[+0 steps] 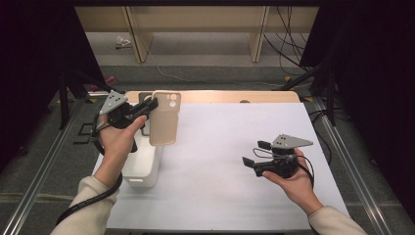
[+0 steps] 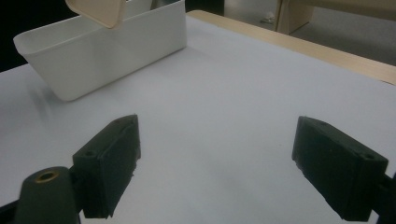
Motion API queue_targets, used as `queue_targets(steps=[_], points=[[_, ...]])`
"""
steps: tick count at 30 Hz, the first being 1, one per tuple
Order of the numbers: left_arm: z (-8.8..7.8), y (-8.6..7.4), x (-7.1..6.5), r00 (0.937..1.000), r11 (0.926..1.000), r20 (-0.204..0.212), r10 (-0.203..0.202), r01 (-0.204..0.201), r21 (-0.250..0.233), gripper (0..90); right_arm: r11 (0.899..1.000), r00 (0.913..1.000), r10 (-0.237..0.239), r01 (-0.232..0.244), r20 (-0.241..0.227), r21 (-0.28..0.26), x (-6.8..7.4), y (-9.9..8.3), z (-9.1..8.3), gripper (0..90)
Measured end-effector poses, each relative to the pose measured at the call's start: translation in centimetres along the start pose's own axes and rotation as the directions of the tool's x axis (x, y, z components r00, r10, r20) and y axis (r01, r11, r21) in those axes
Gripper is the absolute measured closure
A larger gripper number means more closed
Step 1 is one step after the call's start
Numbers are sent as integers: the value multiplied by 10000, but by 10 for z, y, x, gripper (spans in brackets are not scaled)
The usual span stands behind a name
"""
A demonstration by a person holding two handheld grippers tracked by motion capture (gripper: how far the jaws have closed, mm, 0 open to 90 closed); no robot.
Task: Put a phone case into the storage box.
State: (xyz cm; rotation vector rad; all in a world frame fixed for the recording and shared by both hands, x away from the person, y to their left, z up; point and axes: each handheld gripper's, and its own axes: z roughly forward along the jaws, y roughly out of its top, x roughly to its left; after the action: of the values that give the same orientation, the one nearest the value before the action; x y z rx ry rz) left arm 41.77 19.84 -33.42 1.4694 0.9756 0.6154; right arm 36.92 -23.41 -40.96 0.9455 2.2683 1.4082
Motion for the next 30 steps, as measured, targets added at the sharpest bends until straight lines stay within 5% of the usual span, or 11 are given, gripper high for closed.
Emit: queue_targets(steps=[30], points=[[-1, 9, 33, 9988, 9998, -442, -203, 202, -26, 822, 9999, 9999, 121, -120, 53, -96, -2, 0, -1, 162]])
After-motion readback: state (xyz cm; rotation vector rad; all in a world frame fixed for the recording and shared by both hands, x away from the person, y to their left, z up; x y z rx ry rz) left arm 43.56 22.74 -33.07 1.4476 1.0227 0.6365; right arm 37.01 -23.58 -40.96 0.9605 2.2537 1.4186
